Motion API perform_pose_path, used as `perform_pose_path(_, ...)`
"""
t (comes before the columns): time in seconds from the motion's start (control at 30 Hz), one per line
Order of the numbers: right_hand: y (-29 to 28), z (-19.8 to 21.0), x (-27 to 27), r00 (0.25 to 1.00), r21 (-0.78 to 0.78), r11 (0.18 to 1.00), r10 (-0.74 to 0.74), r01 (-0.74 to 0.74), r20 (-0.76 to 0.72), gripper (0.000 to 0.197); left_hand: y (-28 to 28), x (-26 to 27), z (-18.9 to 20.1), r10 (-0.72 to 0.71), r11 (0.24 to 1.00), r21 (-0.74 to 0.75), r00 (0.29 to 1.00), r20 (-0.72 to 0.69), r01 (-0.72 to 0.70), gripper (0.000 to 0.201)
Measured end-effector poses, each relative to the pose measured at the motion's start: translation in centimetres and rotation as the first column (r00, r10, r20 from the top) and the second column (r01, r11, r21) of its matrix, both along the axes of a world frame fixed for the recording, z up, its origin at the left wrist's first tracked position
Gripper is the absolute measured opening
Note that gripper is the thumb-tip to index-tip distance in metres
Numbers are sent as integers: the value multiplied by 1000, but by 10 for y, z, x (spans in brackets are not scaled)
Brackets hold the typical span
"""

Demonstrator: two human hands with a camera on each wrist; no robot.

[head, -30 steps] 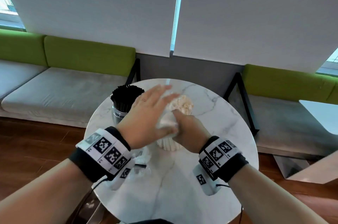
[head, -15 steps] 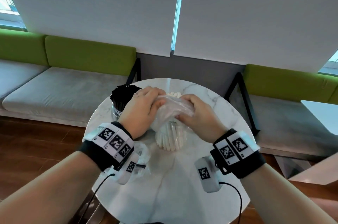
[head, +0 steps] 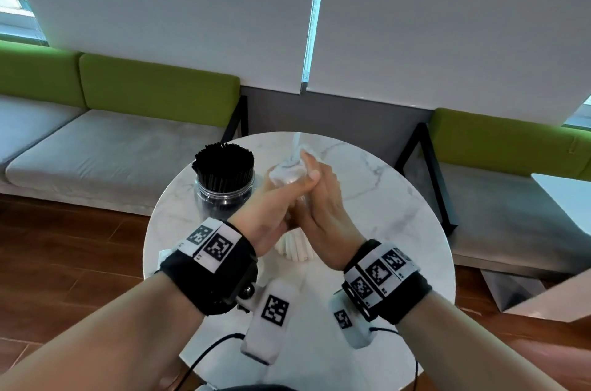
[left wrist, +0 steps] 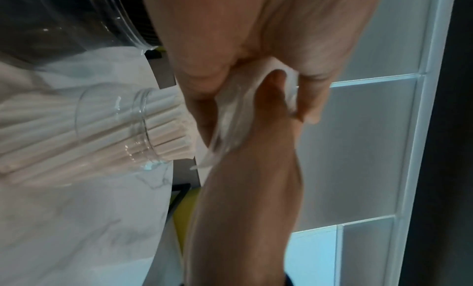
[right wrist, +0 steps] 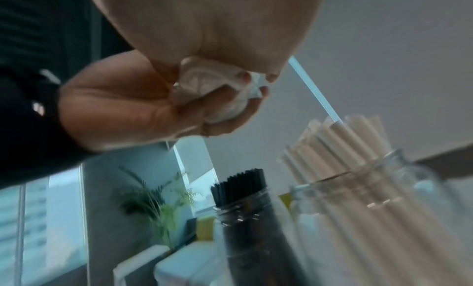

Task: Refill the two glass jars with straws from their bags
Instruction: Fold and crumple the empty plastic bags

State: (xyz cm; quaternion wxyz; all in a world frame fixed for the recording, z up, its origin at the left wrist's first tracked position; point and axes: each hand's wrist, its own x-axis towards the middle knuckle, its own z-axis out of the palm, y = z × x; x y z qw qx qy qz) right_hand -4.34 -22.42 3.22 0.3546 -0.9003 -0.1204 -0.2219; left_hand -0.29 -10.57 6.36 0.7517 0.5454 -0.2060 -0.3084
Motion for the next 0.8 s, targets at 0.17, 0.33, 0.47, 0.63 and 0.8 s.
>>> perform_pose_path(0.17,-24,-2,4,993,-209,972,-98,108,58,80,12,13,-18,60,996,66,998,17,-61,46)
perform_pose_path(0.33,-25,5,11,998,-253,967,-6,-8,-56,91,13,29,-30,143,952,239,969,201,-190,40)
perform_pose_path(0.47,-19,2,18,990,-162,983,-101,84,-97,63,13,26,-36,98,949,280,981,168,-143,58)
perform_pose_path(0.63,-8,-6,18,989,30,989,-145,145,7,27,15,18,-27,36,994,111,989,-144,-20,69)
perform_pose_path(0.8,20,-23,5,963,270,925,-245,267,-113,17,23,13,-17,-67,998,-32,960,-272,60,32)
